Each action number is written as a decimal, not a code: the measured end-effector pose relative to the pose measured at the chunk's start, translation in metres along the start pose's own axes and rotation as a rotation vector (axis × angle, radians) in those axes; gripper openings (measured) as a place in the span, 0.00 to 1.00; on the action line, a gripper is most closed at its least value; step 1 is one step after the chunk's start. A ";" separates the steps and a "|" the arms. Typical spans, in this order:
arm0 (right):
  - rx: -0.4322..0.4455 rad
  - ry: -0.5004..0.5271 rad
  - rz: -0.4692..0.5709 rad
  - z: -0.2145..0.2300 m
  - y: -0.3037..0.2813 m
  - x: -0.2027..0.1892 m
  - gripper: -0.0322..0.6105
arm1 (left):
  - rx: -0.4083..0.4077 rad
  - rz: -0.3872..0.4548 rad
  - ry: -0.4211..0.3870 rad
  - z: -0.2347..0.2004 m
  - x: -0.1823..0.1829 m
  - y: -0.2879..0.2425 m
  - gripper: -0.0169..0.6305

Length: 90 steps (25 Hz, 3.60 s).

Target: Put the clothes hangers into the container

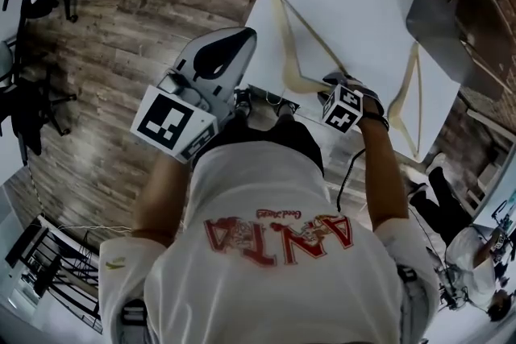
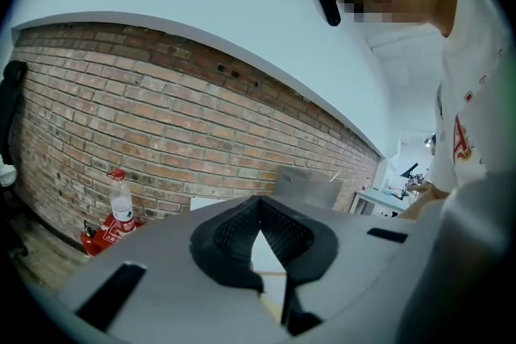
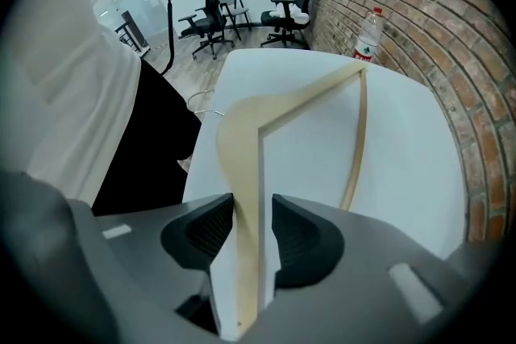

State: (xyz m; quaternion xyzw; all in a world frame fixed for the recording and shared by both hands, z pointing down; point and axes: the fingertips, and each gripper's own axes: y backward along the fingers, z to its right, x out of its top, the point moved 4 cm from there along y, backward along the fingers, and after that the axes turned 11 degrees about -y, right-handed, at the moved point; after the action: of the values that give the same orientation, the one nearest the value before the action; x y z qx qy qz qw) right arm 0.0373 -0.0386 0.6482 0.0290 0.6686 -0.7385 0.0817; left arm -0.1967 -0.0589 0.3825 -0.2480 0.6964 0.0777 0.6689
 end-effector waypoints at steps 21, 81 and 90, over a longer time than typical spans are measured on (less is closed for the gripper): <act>-0.259 -0.266 0.389 -0.004 0.088 0.019 0.19 | -0.174 0.063 -0.077 0.006 0.032 -0.027 0.04; -0.683 -0.233 0.477 0.170 0.388 -0.276 0.12 | -0.253 0.254 -0.071 0.241 0.092 -0.176 0.04; -0.651 -0.125 0.395 0.204 0.383 -0.275 0.12 | -0.157 0.240 -0.036 0.230 0.078 -0.168 0.04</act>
State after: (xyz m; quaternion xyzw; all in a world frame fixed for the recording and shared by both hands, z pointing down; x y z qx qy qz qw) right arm 0.3824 -0.2536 0.3352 0.0847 0.8434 -0.4581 0.2677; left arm 0.0856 -0.1222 0.3226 -0.2133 0.7005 0.2158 0.6459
